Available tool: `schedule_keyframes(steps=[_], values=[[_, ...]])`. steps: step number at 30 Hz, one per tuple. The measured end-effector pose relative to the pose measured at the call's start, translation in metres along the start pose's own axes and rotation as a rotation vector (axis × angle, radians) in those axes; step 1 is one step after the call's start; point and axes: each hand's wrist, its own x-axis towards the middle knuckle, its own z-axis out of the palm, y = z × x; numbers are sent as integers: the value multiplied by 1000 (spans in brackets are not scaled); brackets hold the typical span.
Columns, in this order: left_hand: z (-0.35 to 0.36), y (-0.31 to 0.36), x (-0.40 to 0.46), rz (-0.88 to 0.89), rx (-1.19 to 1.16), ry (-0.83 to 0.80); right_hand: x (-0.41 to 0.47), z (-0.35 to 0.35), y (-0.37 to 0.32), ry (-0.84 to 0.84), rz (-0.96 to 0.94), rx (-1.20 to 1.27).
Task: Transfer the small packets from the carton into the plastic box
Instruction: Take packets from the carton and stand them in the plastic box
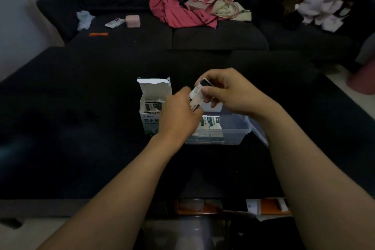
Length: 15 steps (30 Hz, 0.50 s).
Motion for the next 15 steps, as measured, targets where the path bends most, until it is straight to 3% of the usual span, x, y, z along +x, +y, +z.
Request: schedule_keyframes(steps=[9,12,15], values=[[-5,9,-3,67,72,-246,-3,-32,22,87,79,-192],[-14,5,-8,157,264,-320,-3,-44,39,17,198,-449],[-16,2,-14,241,451,-404,-1,-35,47,-90,312,-558]])
